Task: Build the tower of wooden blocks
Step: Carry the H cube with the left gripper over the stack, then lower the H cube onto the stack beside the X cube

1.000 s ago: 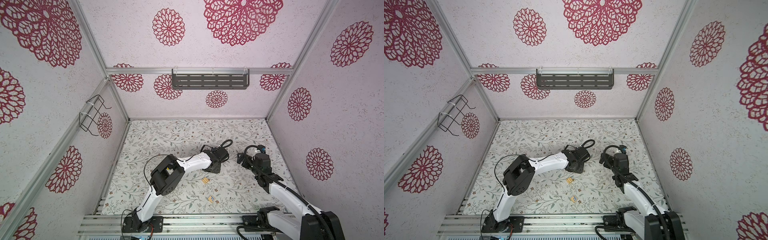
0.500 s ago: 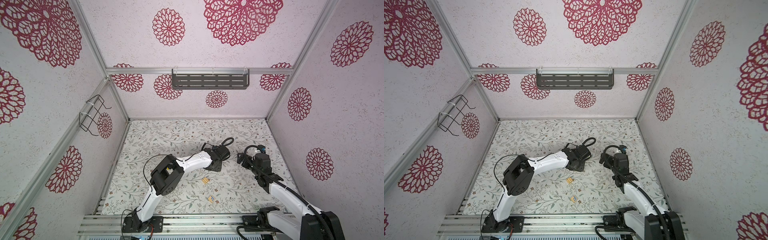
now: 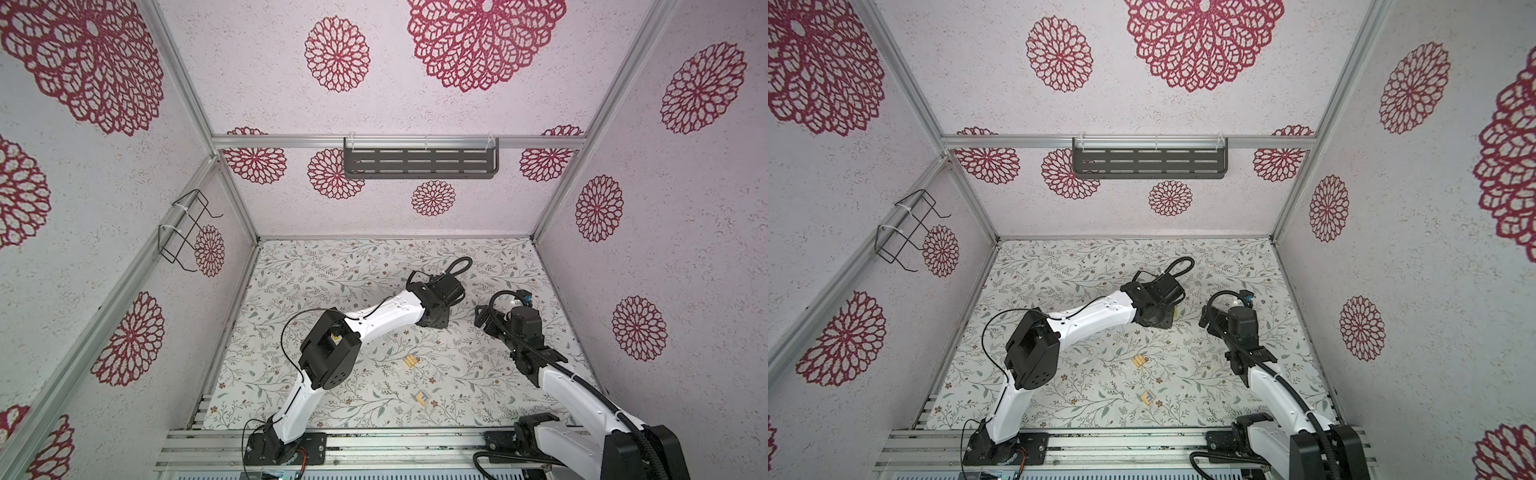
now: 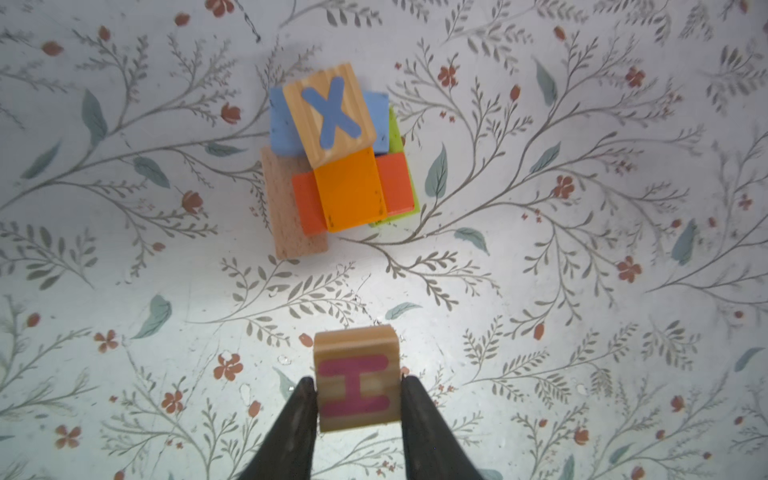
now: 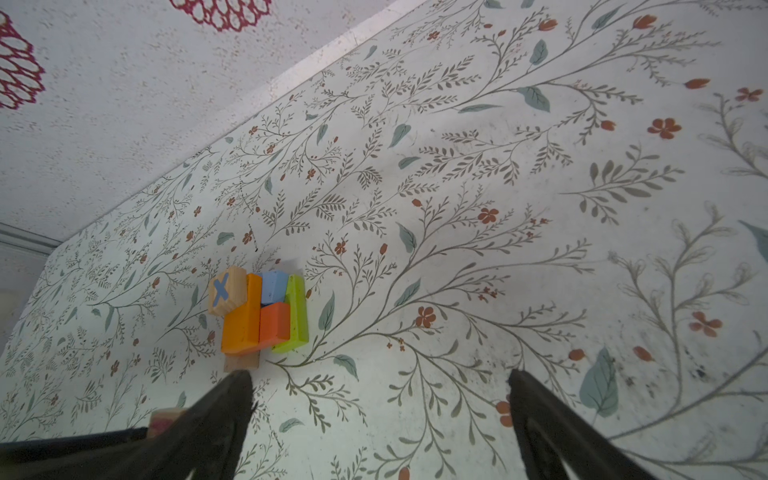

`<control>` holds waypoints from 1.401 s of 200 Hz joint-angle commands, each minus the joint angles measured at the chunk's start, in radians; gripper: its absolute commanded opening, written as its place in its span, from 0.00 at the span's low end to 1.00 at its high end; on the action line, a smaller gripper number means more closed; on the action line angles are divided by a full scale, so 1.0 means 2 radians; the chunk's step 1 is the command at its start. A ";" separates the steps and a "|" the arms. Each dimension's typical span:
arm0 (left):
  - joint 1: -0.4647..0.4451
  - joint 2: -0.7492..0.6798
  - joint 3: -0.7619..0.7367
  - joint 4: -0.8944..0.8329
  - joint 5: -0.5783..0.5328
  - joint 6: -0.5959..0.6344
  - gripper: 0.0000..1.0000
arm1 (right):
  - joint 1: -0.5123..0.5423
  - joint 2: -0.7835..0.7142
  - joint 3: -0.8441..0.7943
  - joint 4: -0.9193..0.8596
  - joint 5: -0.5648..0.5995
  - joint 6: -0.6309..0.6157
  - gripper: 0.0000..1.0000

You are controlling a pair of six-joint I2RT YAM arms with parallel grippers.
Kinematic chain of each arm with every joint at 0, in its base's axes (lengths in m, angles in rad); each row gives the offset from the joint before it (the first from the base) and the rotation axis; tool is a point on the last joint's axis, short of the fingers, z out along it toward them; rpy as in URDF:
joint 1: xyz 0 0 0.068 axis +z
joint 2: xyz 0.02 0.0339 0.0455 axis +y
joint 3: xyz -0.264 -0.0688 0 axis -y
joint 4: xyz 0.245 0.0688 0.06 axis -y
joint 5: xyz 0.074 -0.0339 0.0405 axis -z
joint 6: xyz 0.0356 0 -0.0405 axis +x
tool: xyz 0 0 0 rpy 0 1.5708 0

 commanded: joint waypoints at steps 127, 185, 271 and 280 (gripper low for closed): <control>0.032 0.063 0.107 -0.024 0.024 0.004 0.36 | -0.006 -0.015 0.004 0.000 0.002 0.004 0.99; 0.033 0.084 0.133 -0.024 0.028 0.003 0.36 | -0.006 -0.014 0.003 0.000 0.001 0.004 0.99; 0.033 0.097 0.136 -0.023 0.033 -0.002 0.36 | -0.006 -0.012 0.003 0.001 -0.001 0.005 0.99; 0.033 0.098 0.135 -0.022 0.033 -0.002 0.36 | -0.006 -0.013 0.003 0.002 -0.001 0.005 0.99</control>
